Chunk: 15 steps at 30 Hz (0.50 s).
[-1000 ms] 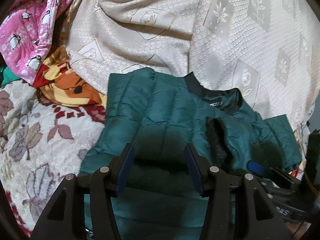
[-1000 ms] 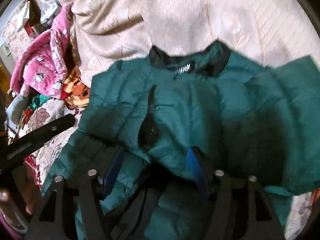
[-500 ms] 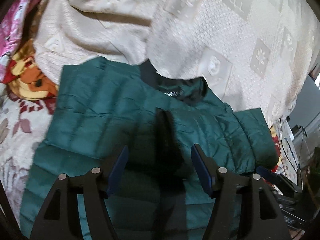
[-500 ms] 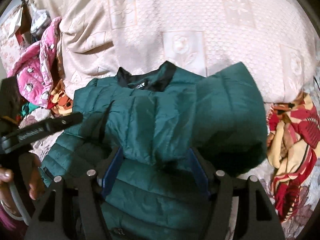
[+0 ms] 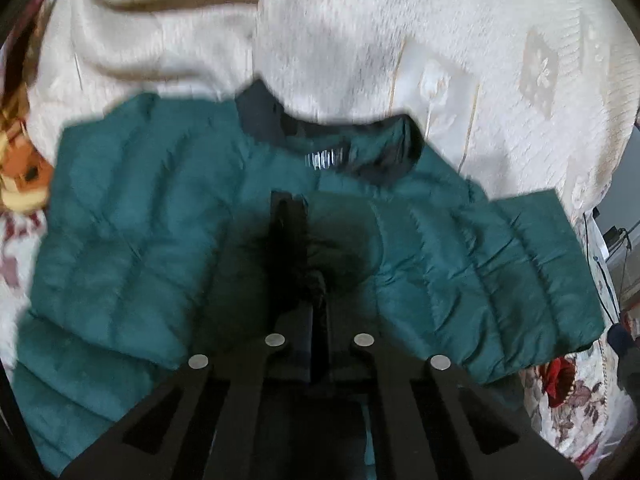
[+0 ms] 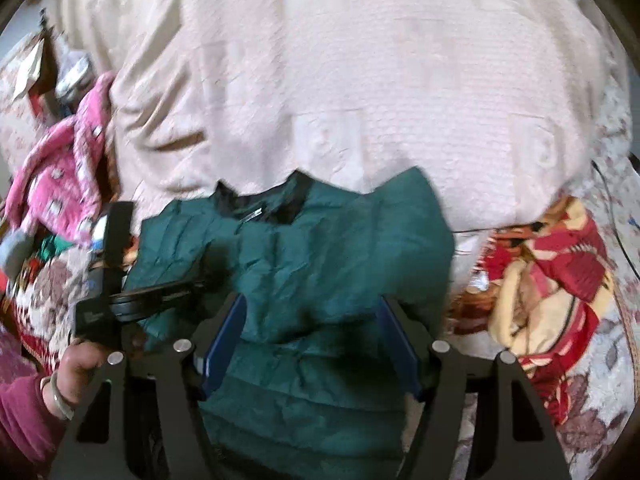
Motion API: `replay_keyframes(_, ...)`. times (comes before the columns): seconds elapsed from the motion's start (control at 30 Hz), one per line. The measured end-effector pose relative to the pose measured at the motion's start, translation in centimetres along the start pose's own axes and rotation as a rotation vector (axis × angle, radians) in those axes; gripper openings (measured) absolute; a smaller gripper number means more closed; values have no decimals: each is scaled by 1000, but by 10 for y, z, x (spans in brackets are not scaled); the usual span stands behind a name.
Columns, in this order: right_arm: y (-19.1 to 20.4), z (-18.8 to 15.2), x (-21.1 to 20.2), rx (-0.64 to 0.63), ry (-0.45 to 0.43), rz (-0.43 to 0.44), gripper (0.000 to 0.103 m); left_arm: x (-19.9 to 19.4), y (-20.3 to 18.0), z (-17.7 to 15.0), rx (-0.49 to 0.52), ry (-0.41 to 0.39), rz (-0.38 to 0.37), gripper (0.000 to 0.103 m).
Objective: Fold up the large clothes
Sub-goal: 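Lay the sleeve on the jacket and open the right tool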
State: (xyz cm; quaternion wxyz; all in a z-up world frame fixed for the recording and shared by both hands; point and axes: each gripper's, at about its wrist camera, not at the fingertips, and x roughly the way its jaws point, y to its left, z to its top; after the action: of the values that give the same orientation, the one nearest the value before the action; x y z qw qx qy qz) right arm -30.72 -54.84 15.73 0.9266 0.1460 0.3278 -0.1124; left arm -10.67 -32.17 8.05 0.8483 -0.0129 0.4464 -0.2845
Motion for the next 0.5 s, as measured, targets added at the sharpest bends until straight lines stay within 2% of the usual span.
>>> replay_keyframes(0.1, -19, 1, -1, 77, -1, 10, 71, -21, 1, 11, 36, -83, 36, 0)
replay_keyframes(0.33, -26, 0, 35, 163, 48, 6, 71, -44, 20, 26, 60, -143, 80, 0)
replay_keyframes(0.5, -21, 3, 71, 161, 81, 10, 71, -60, 53, 32, 63, -192, 154, 0)
